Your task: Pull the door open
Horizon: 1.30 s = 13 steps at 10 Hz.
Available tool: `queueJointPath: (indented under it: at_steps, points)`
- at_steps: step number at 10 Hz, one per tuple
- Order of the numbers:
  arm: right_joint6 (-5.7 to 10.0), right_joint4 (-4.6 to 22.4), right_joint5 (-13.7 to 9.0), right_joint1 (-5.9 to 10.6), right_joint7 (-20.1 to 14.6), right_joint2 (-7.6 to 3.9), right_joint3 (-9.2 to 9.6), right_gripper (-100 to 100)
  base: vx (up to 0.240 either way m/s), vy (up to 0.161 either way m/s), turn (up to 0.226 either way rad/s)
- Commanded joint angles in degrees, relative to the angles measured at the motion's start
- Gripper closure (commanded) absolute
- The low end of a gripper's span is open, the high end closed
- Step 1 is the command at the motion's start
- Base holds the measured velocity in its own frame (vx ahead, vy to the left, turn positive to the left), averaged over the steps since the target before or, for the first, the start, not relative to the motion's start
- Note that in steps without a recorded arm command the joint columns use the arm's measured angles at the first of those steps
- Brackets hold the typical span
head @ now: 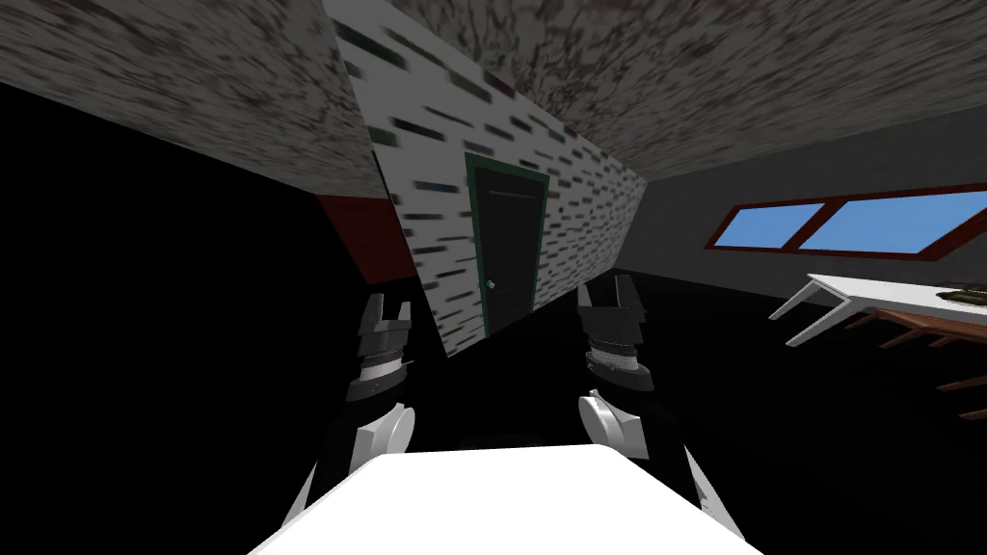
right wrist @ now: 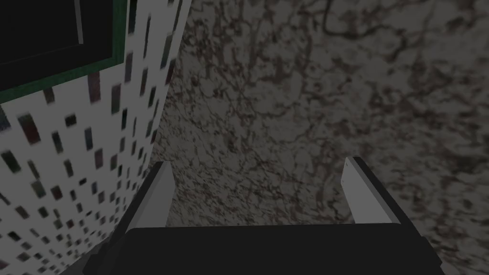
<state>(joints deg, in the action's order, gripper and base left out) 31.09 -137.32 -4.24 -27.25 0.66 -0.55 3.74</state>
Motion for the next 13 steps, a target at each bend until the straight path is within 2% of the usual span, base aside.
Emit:
queueJointPath:
  at_steps: [1,6,13]
  points:
    - [0.47,1.9,0.0,0.51,1.2,-0.48,-0.22,-100,0.068,-0.103,0.136]
    - [1.74,7.2,0.0,1.91,4.4,-1.68,-0.8,-100,0.052,0.027,0.065]
    - [4.49,18.3,0.0,4.93,11.4,-4.08,-2.07,-100,0.076,-0.004,0.107]
